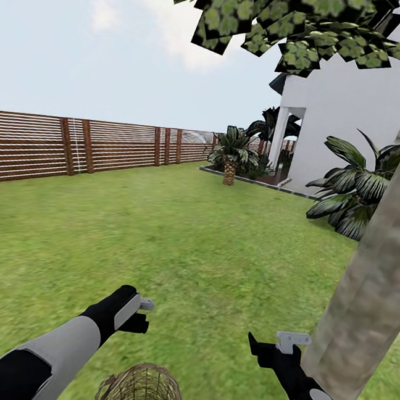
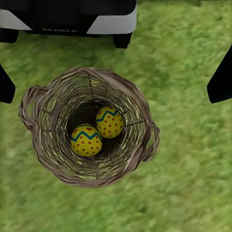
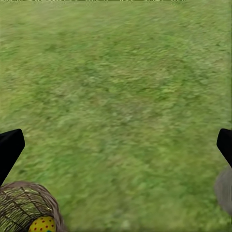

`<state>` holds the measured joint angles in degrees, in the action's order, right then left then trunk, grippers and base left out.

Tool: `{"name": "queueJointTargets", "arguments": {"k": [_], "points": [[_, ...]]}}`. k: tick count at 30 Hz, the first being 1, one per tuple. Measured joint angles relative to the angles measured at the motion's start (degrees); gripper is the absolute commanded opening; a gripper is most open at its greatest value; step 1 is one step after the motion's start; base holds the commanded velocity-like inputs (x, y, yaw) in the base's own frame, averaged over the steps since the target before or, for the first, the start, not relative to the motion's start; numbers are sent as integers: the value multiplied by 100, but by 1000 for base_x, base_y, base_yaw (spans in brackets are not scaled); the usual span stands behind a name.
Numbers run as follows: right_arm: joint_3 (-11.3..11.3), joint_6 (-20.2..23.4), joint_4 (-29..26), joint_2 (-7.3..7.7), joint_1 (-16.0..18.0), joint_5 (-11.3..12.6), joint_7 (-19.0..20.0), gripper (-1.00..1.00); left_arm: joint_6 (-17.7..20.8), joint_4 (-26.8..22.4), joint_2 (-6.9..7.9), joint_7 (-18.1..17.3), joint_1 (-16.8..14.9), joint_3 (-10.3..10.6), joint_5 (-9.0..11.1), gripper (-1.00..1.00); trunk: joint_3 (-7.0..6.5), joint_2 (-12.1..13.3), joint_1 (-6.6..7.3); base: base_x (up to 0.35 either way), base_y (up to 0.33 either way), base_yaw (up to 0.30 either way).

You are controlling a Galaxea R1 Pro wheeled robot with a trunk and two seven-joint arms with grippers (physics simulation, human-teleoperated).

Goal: Take the three Easter eggs out of the wicker basket on the lawn in the garden, then place them on the lawn next to a single tree (choose any tree) so that all three eggs are next to the same tree and none are left in the basket.

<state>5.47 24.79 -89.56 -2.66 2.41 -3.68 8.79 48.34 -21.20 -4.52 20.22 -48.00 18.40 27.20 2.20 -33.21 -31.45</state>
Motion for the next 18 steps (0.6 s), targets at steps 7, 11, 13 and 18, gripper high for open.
{"name": "queueJointTargets", "arguments": {"k": [7, 11, 13, 18], "points": [[-64, 4, -3, -3, 0, 24, -1, 100, 0, 5, -1, -3, 0, 0, -12, 100, 117, -282, -154, 0, 0, -65], [-168, 9, -4, -1, 0, 25, -4, 100, 0, 7, -1, -19, 3, 0, -19, 100, 170, -443, -242, 0, 0, -141], [-187, 11, -3, -1, 0, 23, -5, 100, 0, 8, -1, -22, 1, 0, -20, 100, 201, -523, -286, 0, 0, -69], [-229, 18, -1, -5, 0, 14, -2, 100, 1, 7, -1, -33, 3, 0, -20, 100, 286, -724, -396, 0, 0, -25]]}}
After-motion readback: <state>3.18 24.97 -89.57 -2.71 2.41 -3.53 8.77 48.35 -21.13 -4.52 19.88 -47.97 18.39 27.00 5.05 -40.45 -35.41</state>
